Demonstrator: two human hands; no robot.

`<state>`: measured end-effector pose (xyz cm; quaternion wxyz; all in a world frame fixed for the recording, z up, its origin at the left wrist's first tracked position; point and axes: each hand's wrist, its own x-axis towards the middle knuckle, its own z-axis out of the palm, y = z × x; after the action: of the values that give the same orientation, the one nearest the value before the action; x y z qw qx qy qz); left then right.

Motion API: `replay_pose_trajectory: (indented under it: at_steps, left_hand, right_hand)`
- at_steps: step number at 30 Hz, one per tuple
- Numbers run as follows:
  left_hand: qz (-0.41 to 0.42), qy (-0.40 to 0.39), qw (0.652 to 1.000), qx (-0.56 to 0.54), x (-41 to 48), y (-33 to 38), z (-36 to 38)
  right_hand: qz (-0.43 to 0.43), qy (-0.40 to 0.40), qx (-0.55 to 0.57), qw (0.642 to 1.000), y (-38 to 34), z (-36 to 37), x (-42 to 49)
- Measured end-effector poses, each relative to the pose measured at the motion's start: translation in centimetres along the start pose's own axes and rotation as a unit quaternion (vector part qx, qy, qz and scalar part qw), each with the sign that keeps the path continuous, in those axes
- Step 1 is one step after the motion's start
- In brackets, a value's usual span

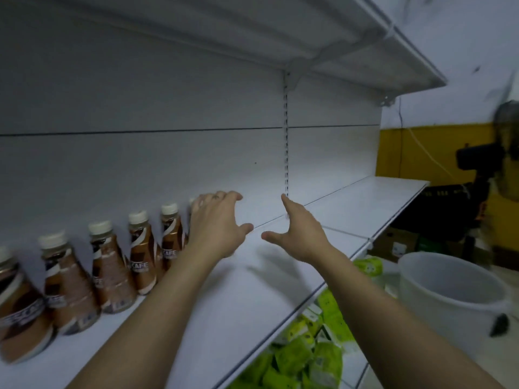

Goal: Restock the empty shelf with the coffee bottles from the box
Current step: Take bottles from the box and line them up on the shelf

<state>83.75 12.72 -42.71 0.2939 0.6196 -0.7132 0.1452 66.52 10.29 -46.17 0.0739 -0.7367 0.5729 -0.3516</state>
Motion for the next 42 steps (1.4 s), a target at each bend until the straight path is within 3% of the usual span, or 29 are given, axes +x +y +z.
replay_pose_trajectory:
  at_steps: [3, 11, 21, 27, 33, 39, 42]
  left_hand:
    - [0.027, -0.034, 0.994, -0.098, -1.4, 4.4, 1.1]
    - [0.171, -0.152, 0.958, -0.172, -7.0, 17.2, 7.7]
    - [0.254, -0.376, 0.866, -0.210, -17.3, 29.7, 18.7]
    - [0.250, -0.498, 0.808, -0.192, -22.7, 33.6, 25.6]
    - [0.197, -0.616, 0.744, -0.169, -27.7, 35.8, 32.8]
    - [0.088, -0.722, 0.664, -0.174, -32.1, 37.0, 40.2]
    - [0.002, -0.752, 0.638, -0.166, -34.4, 37.7, 44.1]
  right_hand:
    - [0.027, 0.030, -0.024, 0.999, 3.0, -2.8, -2.8]
    - [0.165, 0.059, -0.092, 0.980, 13.7, -9.0, -14.1]
    - [0.417, -0.002, -0.106, 0.903, 25.7, -10.0, -30.7]
    - [0.525, -0.057, -0.059, 0.847, 31.5, -7.0, -37.9]
    - [0.587, -0.104, 0.012, 0.803, 36.7, -4.0, -42.5]
    - [0.639, -0.166, 0.030, 0.751, 41.7, 0.1, -44.4]
    - [0.632, -0.203, 0.033, 0.747, 44.0, 1.9, -44.6]
